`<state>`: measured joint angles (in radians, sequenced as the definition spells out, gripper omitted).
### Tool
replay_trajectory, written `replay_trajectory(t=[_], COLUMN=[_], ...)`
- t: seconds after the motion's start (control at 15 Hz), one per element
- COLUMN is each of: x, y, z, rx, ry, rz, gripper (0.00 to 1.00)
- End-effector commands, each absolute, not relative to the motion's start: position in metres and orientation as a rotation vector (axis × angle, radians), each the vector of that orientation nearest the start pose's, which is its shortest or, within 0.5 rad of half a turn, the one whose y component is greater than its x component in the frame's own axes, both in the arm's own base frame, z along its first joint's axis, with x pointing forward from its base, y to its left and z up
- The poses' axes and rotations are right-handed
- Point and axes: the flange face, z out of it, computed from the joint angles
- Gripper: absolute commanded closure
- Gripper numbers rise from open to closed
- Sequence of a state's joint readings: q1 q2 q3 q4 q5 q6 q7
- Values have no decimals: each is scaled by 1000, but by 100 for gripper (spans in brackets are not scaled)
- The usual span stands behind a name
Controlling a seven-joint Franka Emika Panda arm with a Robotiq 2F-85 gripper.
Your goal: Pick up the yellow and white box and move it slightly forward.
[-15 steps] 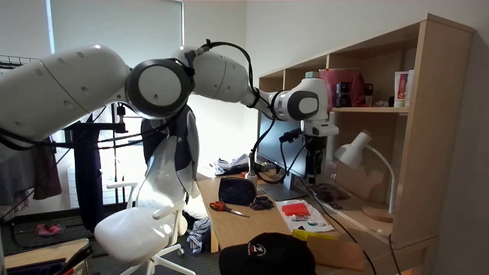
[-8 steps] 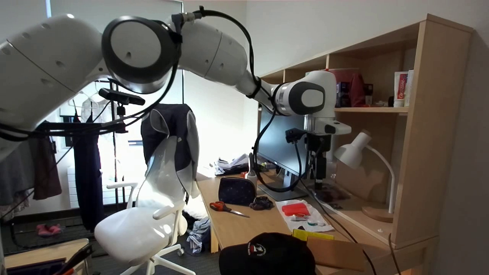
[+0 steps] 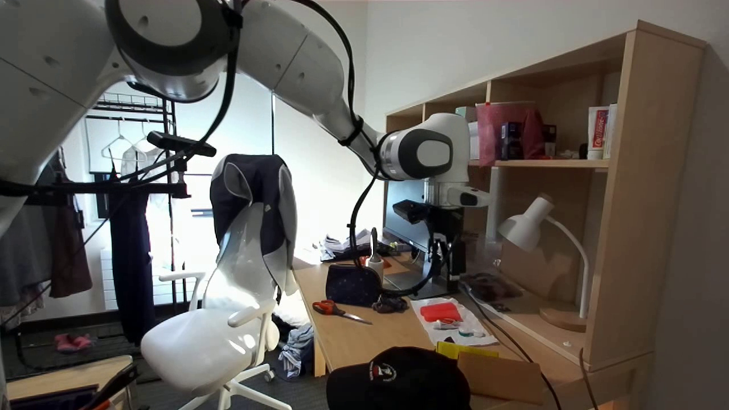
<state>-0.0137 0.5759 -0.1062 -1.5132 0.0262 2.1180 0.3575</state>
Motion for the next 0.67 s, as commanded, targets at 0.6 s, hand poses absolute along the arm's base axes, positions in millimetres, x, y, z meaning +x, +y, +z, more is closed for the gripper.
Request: replay_trajectory(t=[0.6], x=[581], y=[-60], z=[359], rx=[-2954], ry=[761], rz=[-78], gripper=[0])
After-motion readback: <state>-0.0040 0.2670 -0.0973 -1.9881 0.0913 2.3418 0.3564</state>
